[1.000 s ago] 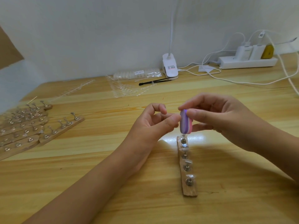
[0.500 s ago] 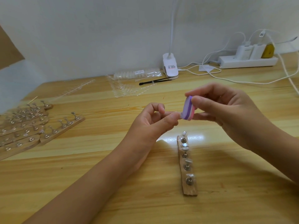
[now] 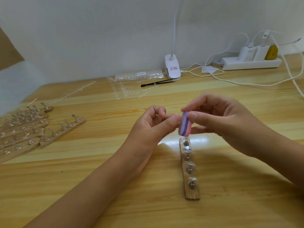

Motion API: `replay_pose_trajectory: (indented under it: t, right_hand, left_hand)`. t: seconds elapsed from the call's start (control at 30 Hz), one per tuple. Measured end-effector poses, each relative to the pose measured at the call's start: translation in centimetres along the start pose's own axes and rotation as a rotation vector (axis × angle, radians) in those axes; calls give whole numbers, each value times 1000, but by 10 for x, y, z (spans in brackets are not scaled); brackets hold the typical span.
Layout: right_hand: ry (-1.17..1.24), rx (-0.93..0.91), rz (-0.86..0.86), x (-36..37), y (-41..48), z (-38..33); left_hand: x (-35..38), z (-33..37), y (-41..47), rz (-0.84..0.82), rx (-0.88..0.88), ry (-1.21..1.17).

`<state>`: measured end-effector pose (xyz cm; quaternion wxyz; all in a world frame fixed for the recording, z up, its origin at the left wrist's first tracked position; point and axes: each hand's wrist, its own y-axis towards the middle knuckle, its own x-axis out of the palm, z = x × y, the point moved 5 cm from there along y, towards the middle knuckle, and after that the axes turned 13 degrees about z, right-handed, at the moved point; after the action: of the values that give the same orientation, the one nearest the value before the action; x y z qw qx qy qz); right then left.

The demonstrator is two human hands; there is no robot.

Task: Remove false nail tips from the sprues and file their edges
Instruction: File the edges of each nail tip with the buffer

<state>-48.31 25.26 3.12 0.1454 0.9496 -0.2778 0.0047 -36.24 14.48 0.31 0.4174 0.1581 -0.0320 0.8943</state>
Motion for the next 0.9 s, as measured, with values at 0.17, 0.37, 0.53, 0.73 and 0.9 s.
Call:
replay_pose_trajectory:
  t: [0.17,0.37,0.53,0.73,0.9]
  right_hand:
    - [15,-16,24,2,-2,-1]
    - [49,-32,52,1,-1,-1]
    - [106,-110,239,-16,4,-2]
    - [-156,93,-183,4,-4,7]
    - [-213,162,-283,19,-14,7]
  left_hand:
    - [0,2,0,10,-4,-25]
    - [-1,1,0,35,3,-10]
    - [-5,0,1,76,-15,-26]
    - [-5,-5,3,93,-81,-112]
    - [-5,-4,2,83,-102,-116]
